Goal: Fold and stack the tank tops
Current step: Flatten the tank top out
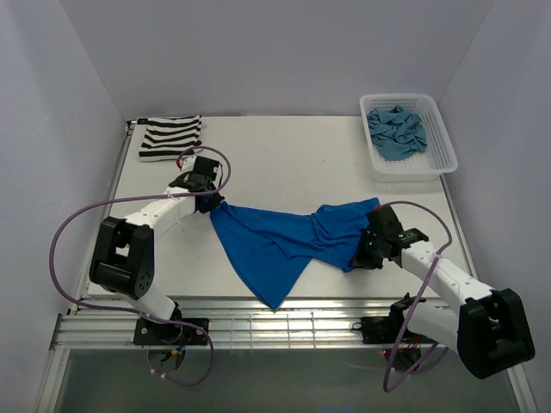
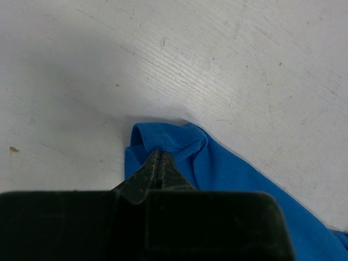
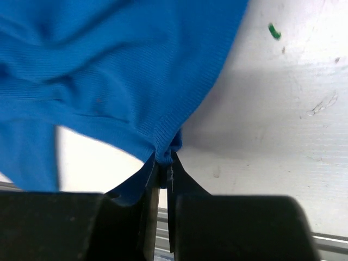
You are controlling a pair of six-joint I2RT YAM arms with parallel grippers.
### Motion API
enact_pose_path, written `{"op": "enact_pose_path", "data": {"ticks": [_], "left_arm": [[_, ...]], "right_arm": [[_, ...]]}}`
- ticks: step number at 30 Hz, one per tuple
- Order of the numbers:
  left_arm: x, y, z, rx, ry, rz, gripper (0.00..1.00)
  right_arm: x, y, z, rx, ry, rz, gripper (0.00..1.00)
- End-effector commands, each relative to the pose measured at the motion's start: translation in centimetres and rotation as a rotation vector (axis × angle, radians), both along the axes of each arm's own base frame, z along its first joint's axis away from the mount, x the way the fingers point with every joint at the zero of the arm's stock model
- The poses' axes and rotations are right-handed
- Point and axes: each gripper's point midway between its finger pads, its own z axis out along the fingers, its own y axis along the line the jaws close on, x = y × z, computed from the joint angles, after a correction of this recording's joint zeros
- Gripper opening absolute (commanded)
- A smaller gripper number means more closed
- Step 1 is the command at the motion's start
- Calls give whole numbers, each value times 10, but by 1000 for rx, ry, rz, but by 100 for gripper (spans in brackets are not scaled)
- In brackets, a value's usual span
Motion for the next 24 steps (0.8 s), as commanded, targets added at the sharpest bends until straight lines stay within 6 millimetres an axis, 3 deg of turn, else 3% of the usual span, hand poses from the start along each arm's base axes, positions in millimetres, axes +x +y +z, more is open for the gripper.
{"op": "enact_pose_path", "data": {"ticks": [1, 2, 4, 5, 6, 8, 9, 11, 12, 13, 15, 17, 20, 22, 24], "left_arm": [[8, -1, 59, -42, -135, 21, 0], [7, 0, 68, -45, -155, 26, 0], [1, 6, 102, -58, -235, 39, 0], [-1, 8, 114, -65, -265, 47, 0], [-7, 12, 141, -78, -331, 55, 0], [-16, 17, 169, -90, -398, 60, 0], [-20, 21, 188, -90, -440, 62, 0], [-33, 32, 227, -95, -535, 90, 0], [-41, 38, 235, -82, -543, 100, 0], [-49, 46, 265, -88, -613, 123, 0], [-62, 57, 285, -67, -650, 149, 0], [-78, 73, 316, -57, -726, 206, 0], [-95, 85, 341, -50, -786, 227, 0], [-94, 85, 343, -43, -794, 225, 0], [-80, 81, 335, -27, -773, 218, 0]], "right_arm": [[43, 12, 67, 58, -243, 12, 8], [56, 16, 100, 83, -329, 13, 8], [62, 16, 145, 113, -457, 19, 8], [68, 18, 180, 142, -536, 23, 8], [68, 17, 202, 153, -595, 29, 8], [68, 13, 233, 159, -664, 26, 8], [68, 10, 264, 169, -742, 20, 8], [68, -2, 289, 137, -809, -19, 8], [66, -8, 318, 139, -878, -41, 8], [66, -16, 330, 114, -916, -67, 8], [57, -27, 364, 112, -1004, -101, 8], [55, -40, 380, 70, -1058, -141, 8], [51, -54, 393, 13, -1094, -173, 8], [55, -54, 393, -2, -1090, -168, 8], [69, -50, 381, -33, -1050, -152, 8]]}}
